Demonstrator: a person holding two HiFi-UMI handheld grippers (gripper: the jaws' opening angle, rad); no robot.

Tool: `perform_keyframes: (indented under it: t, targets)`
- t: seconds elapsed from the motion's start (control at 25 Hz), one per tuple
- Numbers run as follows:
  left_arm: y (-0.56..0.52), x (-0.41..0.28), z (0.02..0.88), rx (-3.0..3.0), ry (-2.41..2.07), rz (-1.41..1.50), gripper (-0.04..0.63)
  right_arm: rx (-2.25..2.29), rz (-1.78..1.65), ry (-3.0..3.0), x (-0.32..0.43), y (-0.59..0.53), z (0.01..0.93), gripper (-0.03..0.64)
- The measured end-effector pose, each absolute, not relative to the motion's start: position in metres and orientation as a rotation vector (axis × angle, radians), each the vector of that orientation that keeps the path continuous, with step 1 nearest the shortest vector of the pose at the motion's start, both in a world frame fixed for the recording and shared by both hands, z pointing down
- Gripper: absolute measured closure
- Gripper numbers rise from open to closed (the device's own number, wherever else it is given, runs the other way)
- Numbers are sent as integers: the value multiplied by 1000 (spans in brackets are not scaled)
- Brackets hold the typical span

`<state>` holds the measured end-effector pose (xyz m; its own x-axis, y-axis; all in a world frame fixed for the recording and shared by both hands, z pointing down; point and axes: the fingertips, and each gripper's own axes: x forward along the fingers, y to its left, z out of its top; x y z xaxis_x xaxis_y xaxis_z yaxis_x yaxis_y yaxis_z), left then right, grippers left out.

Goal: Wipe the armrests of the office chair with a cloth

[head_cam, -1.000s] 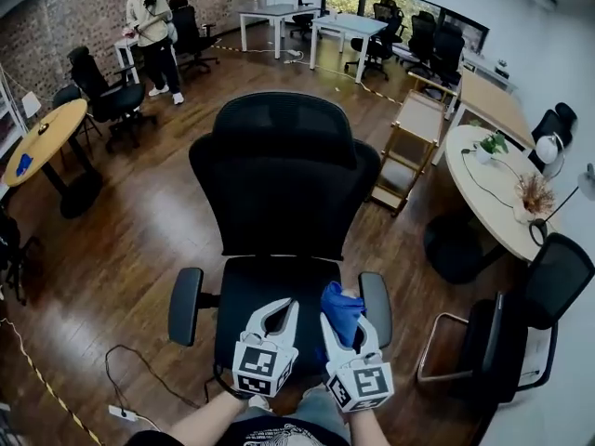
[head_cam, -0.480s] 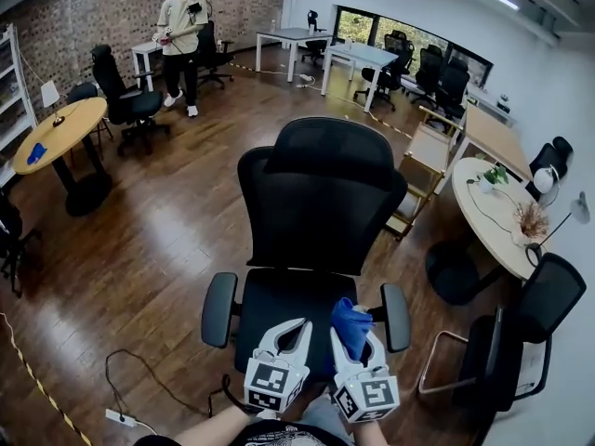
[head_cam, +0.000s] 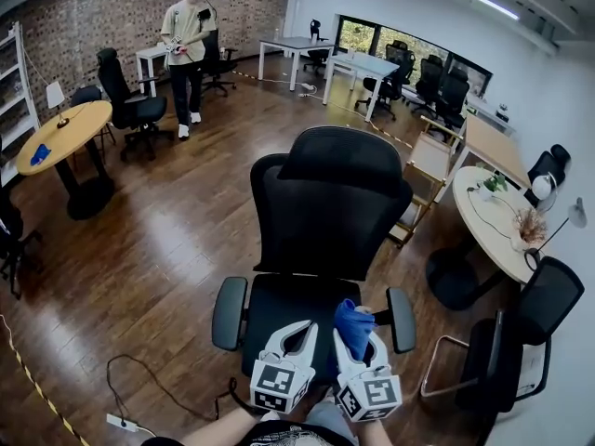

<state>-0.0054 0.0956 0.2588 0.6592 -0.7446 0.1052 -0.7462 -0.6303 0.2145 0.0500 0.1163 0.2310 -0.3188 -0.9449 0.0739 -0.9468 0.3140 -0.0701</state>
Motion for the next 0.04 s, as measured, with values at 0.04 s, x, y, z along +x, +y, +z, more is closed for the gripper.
perform_keyframes:
  t: [0.04]
  targets:
    - [96, -6, 259, 2637, -1208, 8, 592, 1817, 153, -2533, 48, 116, 231, 479]
